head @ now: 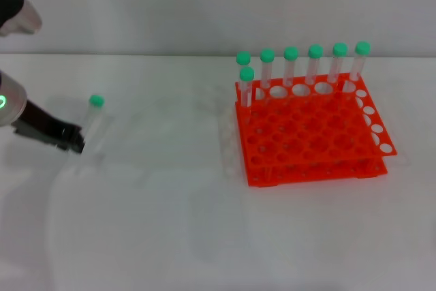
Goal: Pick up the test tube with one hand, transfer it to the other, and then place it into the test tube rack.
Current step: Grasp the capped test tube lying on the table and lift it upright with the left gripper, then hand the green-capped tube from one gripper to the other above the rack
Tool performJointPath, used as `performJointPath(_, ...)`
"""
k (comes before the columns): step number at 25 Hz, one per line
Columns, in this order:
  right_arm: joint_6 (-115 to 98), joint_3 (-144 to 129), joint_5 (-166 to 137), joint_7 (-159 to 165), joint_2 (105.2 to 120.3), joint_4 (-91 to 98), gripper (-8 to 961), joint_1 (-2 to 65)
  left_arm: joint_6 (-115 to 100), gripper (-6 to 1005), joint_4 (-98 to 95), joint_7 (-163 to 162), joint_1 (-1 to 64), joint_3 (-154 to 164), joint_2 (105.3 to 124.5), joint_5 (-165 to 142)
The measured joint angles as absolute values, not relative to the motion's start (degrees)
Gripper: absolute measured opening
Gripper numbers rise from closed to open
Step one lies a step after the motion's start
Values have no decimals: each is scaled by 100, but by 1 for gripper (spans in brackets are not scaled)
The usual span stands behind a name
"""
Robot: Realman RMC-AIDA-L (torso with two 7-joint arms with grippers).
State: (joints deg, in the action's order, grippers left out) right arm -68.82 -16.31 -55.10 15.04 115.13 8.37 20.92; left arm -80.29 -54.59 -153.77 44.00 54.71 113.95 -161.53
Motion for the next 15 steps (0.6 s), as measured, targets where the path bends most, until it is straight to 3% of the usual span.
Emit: performJointPath(15,-7310,-2144,-5529,1995,11494,799,878,1799,-6065,193,-5514,-13784,4050,5209,11739,-14094)
